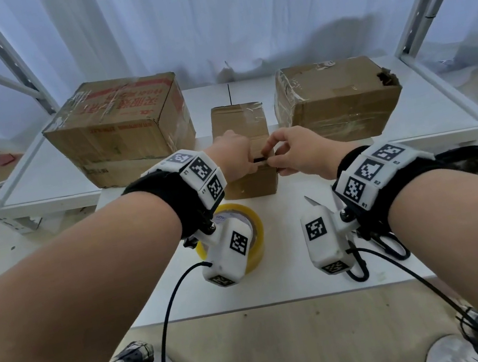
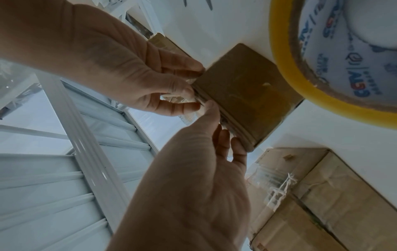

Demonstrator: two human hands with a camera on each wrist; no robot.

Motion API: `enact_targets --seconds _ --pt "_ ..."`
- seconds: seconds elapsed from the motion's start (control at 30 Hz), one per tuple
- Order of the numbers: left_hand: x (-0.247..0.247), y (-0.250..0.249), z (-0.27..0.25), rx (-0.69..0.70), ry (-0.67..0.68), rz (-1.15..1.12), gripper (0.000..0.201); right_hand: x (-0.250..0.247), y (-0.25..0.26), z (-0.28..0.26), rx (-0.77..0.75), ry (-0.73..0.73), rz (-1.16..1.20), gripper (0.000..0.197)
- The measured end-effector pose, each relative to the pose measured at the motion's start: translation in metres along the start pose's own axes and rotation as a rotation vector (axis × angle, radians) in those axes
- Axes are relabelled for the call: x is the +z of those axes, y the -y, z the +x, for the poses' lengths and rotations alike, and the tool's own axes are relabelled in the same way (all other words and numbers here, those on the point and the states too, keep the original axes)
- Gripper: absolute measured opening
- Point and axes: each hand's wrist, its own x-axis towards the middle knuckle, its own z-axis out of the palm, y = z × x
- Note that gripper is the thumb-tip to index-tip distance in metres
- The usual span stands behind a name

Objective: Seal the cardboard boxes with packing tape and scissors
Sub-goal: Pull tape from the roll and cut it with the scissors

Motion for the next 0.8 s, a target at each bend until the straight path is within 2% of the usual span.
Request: enact_targets --seconds 0.13,0.27,0.37,0.5,0.8 --pt "0.003 0.002 -0.001 0.002 -0.019 -0.029 0.029 0.001 -0.001 -0.001 -0.006 -0.007 0.007 0.014" --pt "0.005 0.010 -0.002 0.021 -0.121 -0.266 0.016 0.000 0.001 -0.002 0.008 -0.030 0.019 0.009" --pt "0.006 0.014 -0.001 -0.002 -0.143 -0.368 0.017 0.002 0.005 -0.001 0.027 -0.059 0.017 0.012" --pt "0.006 0.011 -0.002 -0.008 -0.132 -0.360 0.007 0.007 0.009 0.002 0.050 -0.102 0.001 0.007" --pt "0.006 0.009 0.004 -0.043 -0.104 -0.273 0.024 0.010 0.010 0.003 0.048 -0.116 -0.053 0.011"
